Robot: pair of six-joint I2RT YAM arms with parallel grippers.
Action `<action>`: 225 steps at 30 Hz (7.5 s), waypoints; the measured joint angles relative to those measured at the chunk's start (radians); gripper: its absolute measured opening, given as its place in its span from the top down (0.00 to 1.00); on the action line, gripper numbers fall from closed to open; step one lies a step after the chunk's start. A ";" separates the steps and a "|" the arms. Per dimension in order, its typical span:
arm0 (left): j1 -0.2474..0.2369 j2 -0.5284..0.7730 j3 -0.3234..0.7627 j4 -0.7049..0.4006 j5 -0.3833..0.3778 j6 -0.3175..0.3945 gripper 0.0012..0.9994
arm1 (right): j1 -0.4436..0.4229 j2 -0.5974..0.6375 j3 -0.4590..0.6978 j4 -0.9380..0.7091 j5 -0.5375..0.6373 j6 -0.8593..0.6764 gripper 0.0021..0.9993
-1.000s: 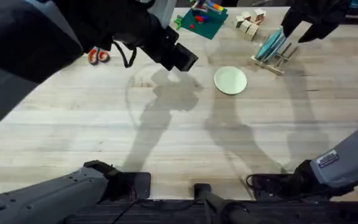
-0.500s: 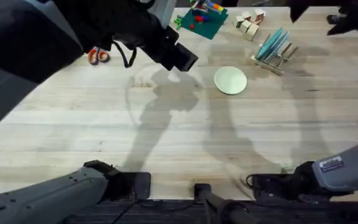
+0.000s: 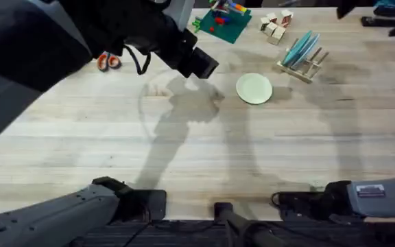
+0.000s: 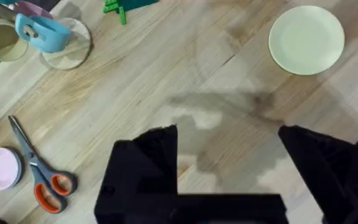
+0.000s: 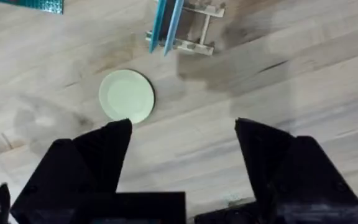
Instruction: Pick up the plates from the table one by one and place each into a slot on the dish rack.
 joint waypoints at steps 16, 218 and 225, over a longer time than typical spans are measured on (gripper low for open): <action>0.000 0.000 0.000 0.006 0.001 -0.046 0.01 | 0.000 -0.510 -0.627 0.235 -0.165 -0.052 0.00; -0.045 0.768 0.011 0.595 0.732 -0.603 0.96 | 0.034 -0.323 -1.176 1.099 -0.422 -0.022 0.00; -0.045 0.768 0.011 0.595 0.732 -0.603 0.96 | 0.072 -0.273 -1.202 1.201 -0.422 0.020 0.00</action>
